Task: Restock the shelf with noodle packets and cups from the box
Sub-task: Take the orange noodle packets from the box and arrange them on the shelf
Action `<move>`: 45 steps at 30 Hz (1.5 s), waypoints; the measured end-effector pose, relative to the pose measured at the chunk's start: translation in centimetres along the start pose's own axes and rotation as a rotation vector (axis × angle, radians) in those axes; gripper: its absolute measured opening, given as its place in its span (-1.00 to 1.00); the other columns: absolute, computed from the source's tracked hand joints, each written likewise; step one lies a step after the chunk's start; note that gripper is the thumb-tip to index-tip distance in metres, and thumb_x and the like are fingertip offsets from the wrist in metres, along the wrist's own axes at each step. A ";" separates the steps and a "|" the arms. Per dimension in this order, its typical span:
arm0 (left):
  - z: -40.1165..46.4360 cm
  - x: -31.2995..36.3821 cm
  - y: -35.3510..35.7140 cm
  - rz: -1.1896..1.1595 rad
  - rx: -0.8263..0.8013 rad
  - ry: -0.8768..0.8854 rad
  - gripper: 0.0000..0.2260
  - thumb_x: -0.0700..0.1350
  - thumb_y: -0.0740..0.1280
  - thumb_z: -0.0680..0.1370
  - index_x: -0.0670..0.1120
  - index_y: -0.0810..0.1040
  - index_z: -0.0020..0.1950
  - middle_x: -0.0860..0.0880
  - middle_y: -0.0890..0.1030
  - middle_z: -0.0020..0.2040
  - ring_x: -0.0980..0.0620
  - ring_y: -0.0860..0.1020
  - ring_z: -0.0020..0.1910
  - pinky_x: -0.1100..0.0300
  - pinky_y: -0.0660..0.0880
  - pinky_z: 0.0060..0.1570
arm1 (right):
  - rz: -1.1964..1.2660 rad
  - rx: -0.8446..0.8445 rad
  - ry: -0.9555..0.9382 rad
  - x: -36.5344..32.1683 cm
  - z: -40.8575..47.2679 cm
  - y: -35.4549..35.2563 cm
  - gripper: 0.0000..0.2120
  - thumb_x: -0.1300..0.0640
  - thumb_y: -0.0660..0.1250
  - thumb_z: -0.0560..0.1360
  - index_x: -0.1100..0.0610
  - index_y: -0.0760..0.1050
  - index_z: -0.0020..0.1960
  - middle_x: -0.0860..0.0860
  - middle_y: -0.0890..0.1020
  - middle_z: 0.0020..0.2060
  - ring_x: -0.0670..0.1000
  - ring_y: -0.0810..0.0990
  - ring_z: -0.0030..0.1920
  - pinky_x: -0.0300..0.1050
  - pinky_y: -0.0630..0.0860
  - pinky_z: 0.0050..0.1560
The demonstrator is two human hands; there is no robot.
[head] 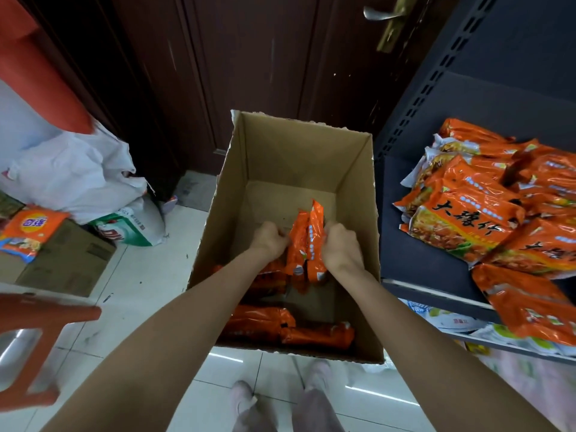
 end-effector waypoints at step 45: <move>-18.9 20.8 1.4 -0.475 0.304 0.309 -0.89 -0.16 0.26 0.59 -0.06 0.47 -0.15 -0.14 0.63 -0.11 -0.09 0.64 -0.15 0.13 0.60 -0.26 | -0.044 0.181 -0.377 13.6 -2.8 -20.6 -0.71 0.26 0.16 0.59 0.03 0.55 0.20 0.11 0.65 0.00 0.06 0.56 -0.22 -0.14 0.43 -0.22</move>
Point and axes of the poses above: each hand's wrist, its own z-axis towards the middle knuckle, its own y-axis out of the palm, x = y × z, the point moved 8 cm from there along z, towards the middle knuckle
